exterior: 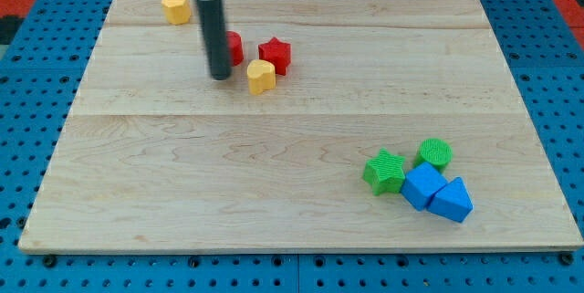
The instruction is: Move the yellow hexagon to the bottom left of the red circle
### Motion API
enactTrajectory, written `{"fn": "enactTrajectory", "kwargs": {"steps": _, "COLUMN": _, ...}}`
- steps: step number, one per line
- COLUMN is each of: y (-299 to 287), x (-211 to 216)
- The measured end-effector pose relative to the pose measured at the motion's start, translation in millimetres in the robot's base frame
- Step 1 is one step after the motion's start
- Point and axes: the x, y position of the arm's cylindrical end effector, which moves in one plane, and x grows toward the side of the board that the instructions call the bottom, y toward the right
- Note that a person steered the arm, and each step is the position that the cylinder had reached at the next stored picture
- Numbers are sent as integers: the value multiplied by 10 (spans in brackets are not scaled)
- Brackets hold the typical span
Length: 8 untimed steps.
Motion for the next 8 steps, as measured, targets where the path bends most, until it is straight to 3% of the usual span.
{"fn": "enactTrajectory", "kwargs": {"steps": 1, "y": -790, "x": -321}}
{"fn": "enactTrajectory", "kwargs": {"steps": 2, "y": -1077, "x": -1073}}
{"fn": "enactTrajectory", "kwargs": {"steps": 3, "y": -601, "x": -1615}}
{"fn": "enactTrajectory", "kwargs": {"steps": 5, "y": 289, "x": -675}}
{"fn": "enactTrajectory", "kwargs": {"steps": 7, "y": -136, "x": -832}}
{"fn": "enactTrajectory", "kwargs": {"steps": 8, "y": 86, "x": -468}}
